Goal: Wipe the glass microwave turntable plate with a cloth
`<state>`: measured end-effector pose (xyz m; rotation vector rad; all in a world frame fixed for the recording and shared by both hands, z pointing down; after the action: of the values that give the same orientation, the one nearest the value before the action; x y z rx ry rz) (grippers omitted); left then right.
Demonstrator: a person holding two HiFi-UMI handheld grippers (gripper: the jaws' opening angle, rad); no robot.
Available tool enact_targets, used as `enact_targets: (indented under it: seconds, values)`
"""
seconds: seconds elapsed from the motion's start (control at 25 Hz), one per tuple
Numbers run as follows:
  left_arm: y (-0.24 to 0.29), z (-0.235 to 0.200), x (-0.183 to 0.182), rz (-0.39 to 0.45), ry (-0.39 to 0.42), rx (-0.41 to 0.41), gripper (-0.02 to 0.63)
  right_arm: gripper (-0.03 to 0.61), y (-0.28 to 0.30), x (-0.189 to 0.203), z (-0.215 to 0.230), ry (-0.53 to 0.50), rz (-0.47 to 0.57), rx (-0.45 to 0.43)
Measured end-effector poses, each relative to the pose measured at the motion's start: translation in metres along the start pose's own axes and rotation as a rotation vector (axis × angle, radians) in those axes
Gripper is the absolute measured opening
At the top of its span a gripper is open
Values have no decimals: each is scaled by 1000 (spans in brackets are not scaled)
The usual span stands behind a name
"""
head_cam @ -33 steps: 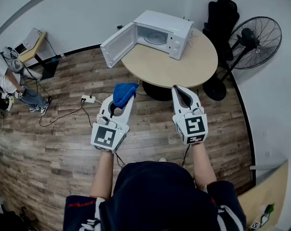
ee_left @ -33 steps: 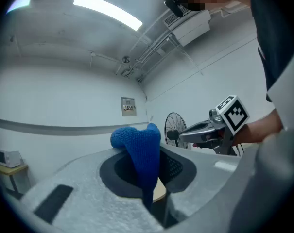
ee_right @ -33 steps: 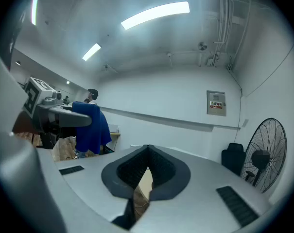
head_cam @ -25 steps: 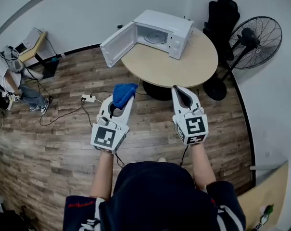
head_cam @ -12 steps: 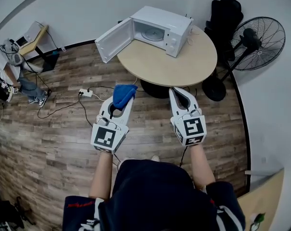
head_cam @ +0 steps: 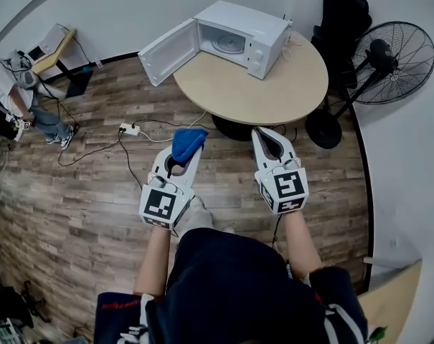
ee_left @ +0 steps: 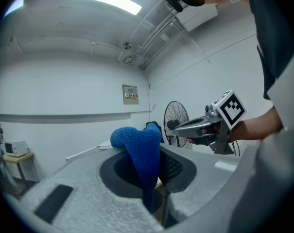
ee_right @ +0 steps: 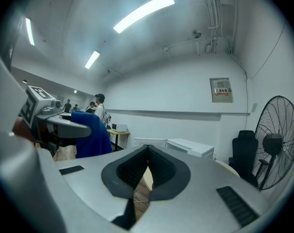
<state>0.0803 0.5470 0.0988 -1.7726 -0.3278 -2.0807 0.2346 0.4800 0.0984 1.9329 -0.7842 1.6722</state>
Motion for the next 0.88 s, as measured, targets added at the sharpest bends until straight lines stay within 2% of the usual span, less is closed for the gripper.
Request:
enact_targets:
  seconds: [0.4,0.88]
  values:
    - [41,-35,15,-11,9,13,54,9,46,16,16,21,-13,-15]
    - [111,-140,39,-10,-26,50,54,9,165,27,28,19,-58,-9]
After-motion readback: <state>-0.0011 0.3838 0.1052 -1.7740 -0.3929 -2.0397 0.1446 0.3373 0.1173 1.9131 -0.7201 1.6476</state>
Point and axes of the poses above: the fingertips, and each gripper's own axes: y forward along the fingers, z to its right, x out of its underside, the point moved 3 cm from there along -y, backward along the fingers, and after that the axes turned 6 degrees about z, right-handed, at the moved point
